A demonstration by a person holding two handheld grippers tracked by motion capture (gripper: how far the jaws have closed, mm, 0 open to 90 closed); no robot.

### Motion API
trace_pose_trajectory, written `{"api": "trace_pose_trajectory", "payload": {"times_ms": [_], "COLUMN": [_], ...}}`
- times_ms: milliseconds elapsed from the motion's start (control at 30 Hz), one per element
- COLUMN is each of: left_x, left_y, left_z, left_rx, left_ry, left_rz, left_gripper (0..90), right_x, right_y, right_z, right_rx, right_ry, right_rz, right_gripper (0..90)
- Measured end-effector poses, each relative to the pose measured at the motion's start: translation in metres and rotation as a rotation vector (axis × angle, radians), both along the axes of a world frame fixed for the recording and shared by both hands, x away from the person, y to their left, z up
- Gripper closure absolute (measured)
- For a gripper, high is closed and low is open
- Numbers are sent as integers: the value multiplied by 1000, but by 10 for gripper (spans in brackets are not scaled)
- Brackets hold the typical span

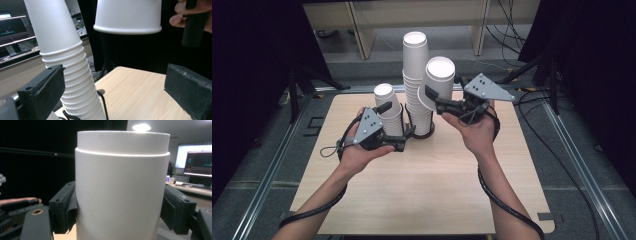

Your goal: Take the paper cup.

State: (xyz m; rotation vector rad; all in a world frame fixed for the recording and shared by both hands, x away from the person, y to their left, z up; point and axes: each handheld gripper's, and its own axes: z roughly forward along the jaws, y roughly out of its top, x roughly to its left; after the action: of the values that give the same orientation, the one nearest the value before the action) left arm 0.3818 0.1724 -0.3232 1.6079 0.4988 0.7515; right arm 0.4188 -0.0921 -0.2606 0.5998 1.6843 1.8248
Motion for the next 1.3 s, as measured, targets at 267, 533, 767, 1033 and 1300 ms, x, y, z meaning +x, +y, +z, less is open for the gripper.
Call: {"api": "trace_pose_trajectory", "payload": {"times_ms": [267, 533, 767, 1033, 1300], "left_x": [-20, -31, -37, -39, -44], "left_y": [-1, -3, -9, -11, -10], "left_z": [-18, -41, -65, -87, -100], "left_rx": [42, 57, 82, 98, 107], "left_ry": [25, 81, 143, 180, 208], "left_rz": [-44, -51, -93, -85, -87], "left_gripper": [26, 18, 0, 0, 0], "right_x": [-14, -33, -46, -51, -54], "right_y": [1, 11, 22, 32, 38], "right_z": [-29, -66, -102, -127, -140], "right_rx": [-36, -53, -97, -107, -116], "right_ry": [19, 116, 172, 251, 253], "right_rz": [32, 94, 156, 199, 208], "right_gripper": [243, 243, 243, 243, 243]}}
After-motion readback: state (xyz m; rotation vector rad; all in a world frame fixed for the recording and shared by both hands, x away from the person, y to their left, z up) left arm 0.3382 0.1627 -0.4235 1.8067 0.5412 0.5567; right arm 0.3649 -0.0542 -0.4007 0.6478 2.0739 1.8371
